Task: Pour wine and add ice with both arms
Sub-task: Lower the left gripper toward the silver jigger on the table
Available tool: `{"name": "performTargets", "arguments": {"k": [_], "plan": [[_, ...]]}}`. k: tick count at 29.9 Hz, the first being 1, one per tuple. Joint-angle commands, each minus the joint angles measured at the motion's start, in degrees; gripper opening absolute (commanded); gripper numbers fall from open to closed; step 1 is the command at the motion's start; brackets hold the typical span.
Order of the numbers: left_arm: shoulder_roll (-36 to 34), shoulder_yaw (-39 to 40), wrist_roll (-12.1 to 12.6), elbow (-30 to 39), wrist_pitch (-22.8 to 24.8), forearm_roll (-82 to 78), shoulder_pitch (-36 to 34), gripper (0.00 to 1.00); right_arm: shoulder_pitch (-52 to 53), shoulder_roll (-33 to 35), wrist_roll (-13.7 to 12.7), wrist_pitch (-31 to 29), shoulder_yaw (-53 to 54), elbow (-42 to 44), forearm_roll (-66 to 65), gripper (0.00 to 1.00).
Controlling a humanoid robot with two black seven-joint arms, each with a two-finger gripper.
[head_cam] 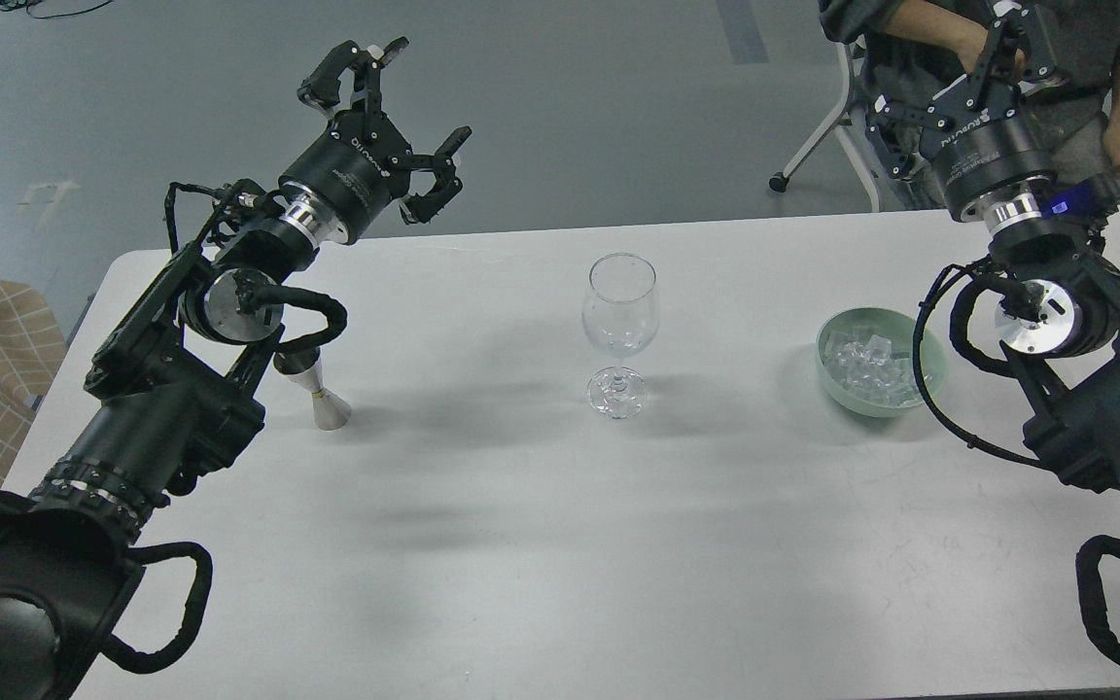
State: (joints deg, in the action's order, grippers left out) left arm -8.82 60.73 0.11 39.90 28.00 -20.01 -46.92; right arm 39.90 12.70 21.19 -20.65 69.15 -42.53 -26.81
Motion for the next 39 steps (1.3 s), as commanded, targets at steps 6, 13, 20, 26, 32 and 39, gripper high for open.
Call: {"name": "performTargets", "arguments": {"k": [6,13,20,26,32,39], "plan": [[1.09,0.09,-0.37,0.09,0.0,-0.2,3.41,0.98,-1.14,-0.04,-0.09,0.44,-0.15,-0.18,0.0,1.0],[0.12,1.06,-0.81,0.0,0.0,0.59,2.18,0.98,-0.35,-0.04,-0.09,2.02,-0.33,-0.71,0.0,1.0],[-0.67,3.43,-7.73,-0.08,-1.88,0.59,2.0,0.98,0.09,0.05,-0.09,2.54,-0.68,-0.01,0.0,1.0],[-1.29,3.52,-14.96,-2.46,-7.78,0.68,0.95,0.98,0.17,0.05,-0.44,4.3,-0.59,0.34,0.0,1.0],[-1.55,2.29,-13.21,-2.46,-4.28,-0.02,0.95,0.98,0.53,-0.13,-0.79,3.34,-0.68,0.61,0.09,1.0],[-1.46,1.32,-10.22,-2.54,0.0,-0.11,1.39,0.98,0.61,-0.21,-2.99,-2.63,-0.59,2.98,0.09,1.0]]}}
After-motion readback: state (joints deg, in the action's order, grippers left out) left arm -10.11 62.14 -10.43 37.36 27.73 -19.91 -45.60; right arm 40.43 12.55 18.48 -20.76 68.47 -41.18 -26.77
